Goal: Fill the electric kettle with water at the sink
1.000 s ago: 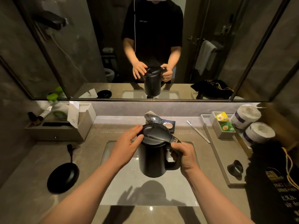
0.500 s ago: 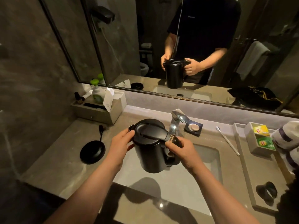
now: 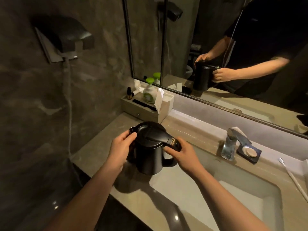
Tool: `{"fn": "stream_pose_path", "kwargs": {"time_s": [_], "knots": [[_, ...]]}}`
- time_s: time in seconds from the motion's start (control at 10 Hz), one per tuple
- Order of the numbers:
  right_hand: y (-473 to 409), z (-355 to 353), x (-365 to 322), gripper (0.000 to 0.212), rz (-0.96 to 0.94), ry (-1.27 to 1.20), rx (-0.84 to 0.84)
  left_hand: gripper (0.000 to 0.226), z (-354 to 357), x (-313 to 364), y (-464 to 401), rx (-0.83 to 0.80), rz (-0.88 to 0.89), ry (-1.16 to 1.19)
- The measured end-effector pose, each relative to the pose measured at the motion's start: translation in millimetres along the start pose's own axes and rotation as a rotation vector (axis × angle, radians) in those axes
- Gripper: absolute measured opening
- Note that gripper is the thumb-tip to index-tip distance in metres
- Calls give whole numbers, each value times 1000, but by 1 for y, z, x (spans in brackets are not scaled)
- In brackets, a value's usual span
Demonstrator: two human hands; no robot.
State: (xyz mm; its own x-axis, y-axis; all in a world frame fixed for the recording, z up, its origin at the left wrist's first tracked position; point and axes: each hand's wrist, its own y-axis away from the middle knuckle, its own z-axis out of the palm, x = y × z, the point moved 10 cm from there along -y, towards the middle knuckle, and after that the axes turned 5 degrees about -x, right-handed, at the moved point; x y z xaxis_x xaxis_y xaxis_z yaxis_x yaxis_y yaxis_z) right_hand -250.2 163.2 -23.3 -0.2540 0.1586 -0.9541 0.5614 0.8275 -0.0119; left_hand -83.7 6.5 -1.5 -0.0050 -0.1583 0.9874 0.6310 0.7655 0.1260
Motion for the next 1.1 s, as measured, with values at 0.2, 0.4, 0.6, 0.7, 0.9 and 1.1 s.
{"fn": "stream_pose_path", "kwargs": {"time_s": [0.2, 0.4, 0.6, 0.7, 0.9, 1.1], "knots": [[-55, 48, -4, 20, 23, 49, -41, 21, -49, -7, -47, 41, -52, -17], [-78, 66, 7, 24, 61, 109, -45, 22, -69, -22, -76, 25, -71, -22], [-89, 78, 16, 26, 84, 85, -73, 19, -82, -34, -91, 10, -65, -41], [-87, 84, 23, 24, 103, 89, -88, 19, -84, -39, -91, -3, -50, -51], [-85, 84, 19, 25, 97, 132, -84, 17, -84, -42, -92, -20, -33, -56], [-72, 51, 1, 47, 123, 84, 31, 36, -106, -68, -67, 103, -146, -41]]}}
